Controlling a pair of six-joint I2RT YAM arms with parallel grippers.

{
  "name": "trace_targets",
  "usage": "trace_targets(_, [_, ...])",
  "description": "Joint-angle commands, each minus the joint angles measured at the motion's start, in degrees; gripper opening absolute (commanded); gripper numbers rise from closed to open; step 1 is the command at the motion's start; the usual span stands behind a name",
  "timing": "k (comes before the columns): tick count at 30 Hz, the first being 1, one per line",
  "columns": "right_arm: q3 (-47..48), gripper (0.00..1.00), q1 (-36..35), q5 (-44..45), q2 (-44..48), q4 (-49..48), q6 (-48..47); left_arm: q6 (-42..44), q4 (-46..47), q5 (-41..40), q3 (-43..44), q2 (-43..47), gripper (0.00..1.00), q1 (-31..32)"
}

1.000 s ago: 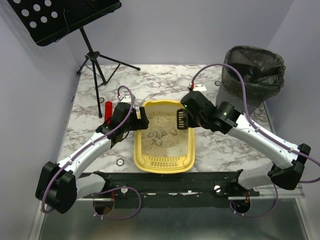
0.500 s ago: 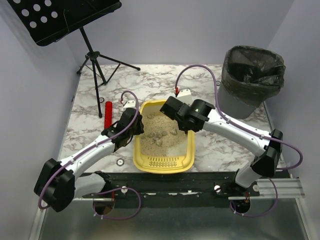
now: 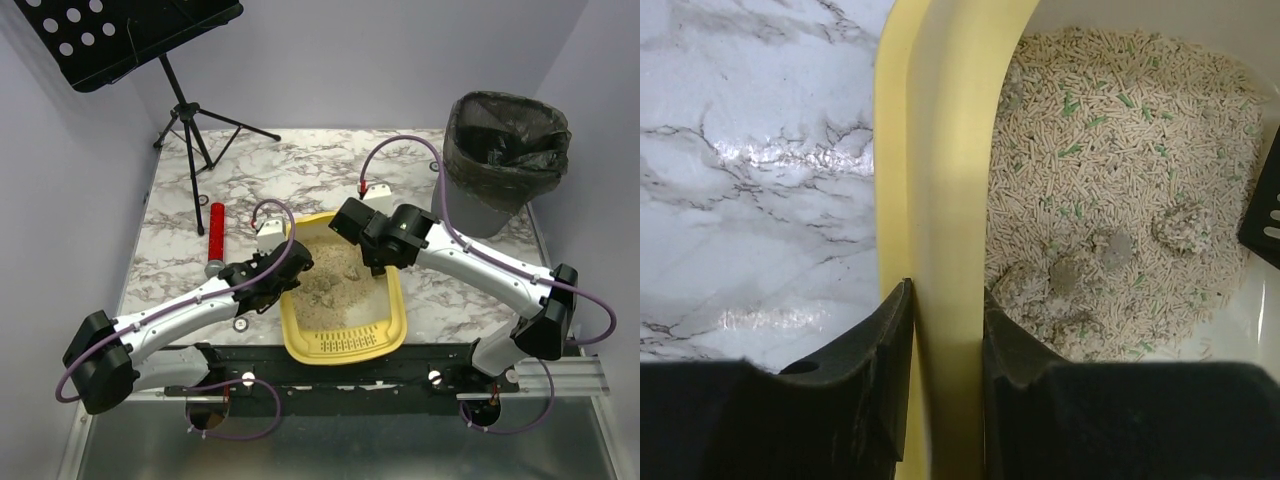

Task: Clean the litter box

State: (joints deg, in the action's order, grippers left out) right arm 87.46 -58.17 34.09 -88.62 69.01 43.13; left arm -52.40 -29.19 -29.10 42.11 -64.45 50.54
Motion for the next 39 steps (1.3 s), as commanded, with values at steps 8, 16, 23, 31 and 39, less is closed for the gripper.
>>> trace_targets(8, [-4.6,0.01,0.1,-7.8,4.9,-3.4,4.8,-8.6,-7.1,-0.1,3.9,-0.7,0.46,3.8])
trace_targets(16, [-11.1,0.01,3.0,-9.6,6.7,-5.0,9.4,-3.5,-4.4,1.9,4.4,0.8,0.75,3.9])
trace_targets(23, [-20.8,0.01,7.2,-20.1,13.5,-19.7,11.7,-1.2,-3.1,3.0,3.0,1.6,0.84,3.7])
trace_targets(31, [-27.2,0.01,9.0,-22.0,15.7,-26.2,17.2,-0.1,-0.4,3.3,1.0,1.7,0.81,3.6])
trace_targets(39, [-33.7,0.01,9.1,-25.0,12.2,-40.3,18.3,1.9,0.8,5.0,1.3,-1.6,0.76,3.5])
